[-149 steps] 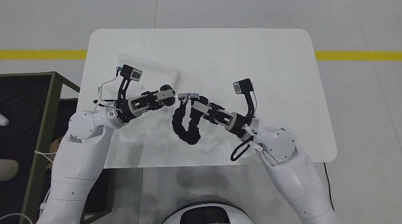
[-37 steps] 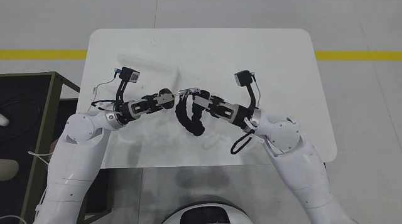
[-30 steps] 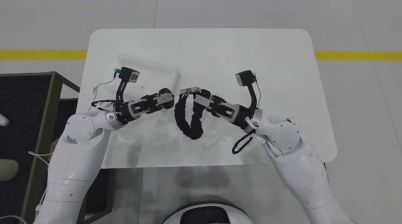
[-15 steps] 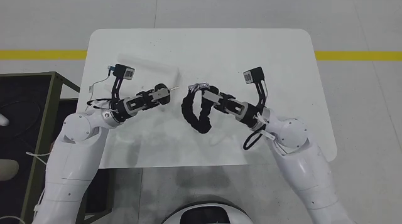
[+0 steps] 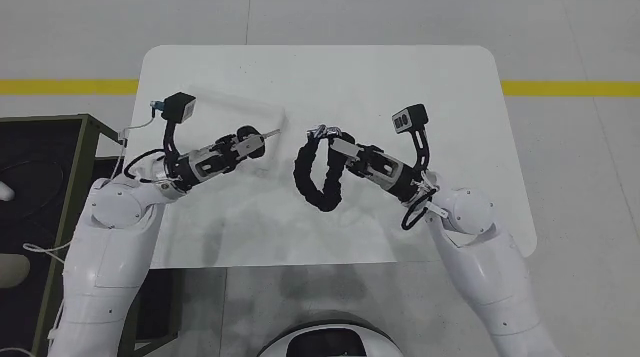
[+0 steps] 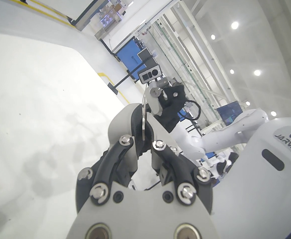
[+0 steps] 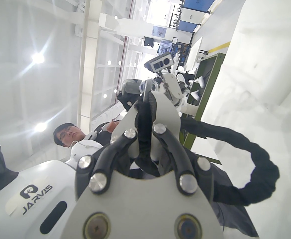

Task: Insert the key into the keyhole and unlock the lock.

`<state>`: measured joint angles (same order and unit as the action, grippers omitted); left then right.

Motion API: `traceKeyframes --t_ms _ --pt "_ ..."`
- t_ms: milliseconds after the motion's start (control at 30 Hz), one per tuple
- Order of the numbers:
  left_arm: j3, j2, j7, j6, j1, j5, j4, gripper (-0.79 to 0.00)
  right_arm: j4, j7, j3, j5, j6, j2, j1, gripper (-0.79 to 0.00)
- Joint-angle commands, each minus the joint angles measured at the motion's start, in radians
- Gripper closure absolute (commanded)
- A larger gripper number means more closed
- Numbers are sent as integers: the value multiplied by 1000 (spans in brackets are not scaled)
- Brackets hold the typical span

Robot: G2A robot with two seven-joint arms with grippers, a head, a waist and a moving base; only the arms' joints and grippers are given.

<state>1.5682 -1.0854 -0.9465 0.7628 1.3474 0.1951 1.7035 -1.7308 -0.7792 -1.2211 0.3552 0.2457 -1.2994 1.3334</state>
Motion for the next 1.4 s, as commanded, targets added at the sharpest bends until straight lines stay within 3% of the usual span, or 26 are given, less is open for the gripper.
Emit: traceKeyframes --t_ms 0,100,167,233,367,600,700,800,900,1000,1100,1367 --pt "11 -5 100 211 7 -303 43 0 -7 10 -4 28 -14 0 9 0" --pt "35 -14 257 249 -4 -595 165 0 -8 -1 -16 65 -34 2 21 0" --pt "23 -20 429 249 5 -828 230 0 -5 -6 -26 100 -46 3 28 0" --pt "6 -23 702 249 20 -1101 235 0 -5 -14 -36 121 -51 5 32 0" --pt "-20 -23 1127 249 36 -1506 165 0 -10 -26 -45 133 -51 8 37 0" --pt "-20 -23 1127 249 36 -1506 165 0 -10 -25 -46 132 -47 8 37 0" --pt "3 -15 1144 194 16 -1730 278 0 -32 -9 -44 123 -52 9 56 0" --pt "-16 -2 1377 43 33 -2065 304 0 -45 -5 -50 149 -63 11 66 0" --pt "-47 16 1641 -135 55 -2333 231 0 -47 -22 -60 165 -76 14 63 0" --pt "-66 28 1808 -275 60 -2470 151 0 -49 -29 -68 182 -88 16 63 0" --pt "-80 34 1900 -345 54 -2512 95 0 -49 -35 -72 193 -106 19 61 0" --pt "-79 34 1897 -354 52 -2524 105 0 -60 -21 -73 177 -104 20 64 0"
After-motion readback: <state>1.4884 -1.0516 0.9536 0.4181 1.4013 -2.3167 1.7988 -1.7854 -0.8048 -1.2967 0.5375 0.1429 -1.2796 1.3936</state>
